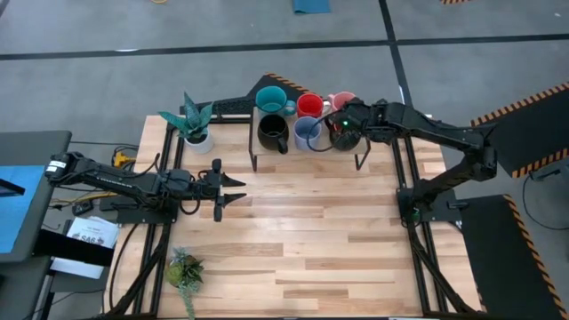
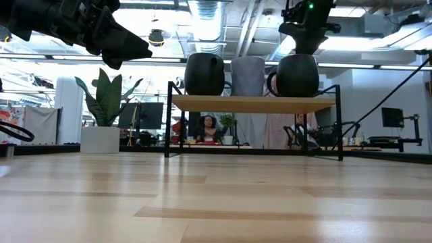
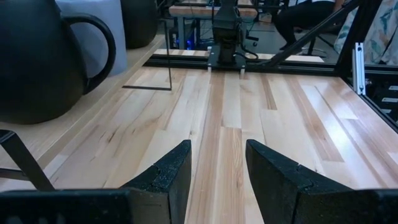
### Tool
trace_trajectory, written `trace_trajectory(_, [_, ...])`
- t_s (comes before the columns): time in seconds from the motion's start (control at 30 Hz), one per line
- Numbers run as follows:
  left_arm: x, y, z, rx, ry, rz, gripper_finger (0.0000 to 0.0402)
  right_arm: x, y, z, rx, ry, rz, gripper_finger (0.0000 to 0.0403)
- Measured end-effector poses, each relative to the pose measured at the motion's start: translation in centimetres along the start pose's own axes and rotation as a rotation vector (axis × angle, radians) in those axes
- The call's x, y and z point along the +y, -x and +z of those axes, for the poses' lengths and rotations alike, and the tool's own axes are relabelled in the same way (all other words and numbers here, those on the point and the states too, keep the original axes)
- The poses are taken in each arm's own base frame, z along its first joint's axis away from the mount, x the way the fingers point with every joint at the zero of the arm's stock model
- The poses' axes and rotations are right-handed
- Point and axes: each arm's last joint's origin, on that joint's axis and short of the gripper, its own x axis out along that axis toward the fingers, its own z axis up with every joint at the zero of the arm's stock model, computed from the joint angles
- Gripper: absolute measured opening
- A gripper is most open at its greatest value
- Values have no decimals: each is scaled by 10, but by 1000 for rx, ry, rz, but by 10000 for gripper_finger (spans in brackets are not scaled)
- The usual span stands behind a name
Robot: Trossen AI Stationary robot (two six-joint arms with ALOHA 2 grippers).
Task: Place coffee mugs
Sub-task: Return to Home Position
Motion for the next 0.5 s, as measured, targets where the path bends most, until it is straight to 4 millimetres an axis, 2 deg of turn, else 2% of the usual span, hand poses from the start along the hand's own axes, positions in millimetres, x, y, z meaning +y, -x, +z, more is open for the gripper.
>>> trace_trajectory(0.33, [0,0,0,0,2,0,137,0,8,-1,-16,42,17,148])
trace_trajectory(0.5, [0,0,0,0,2,0,137,-12,25,3,-71,18,43,148])
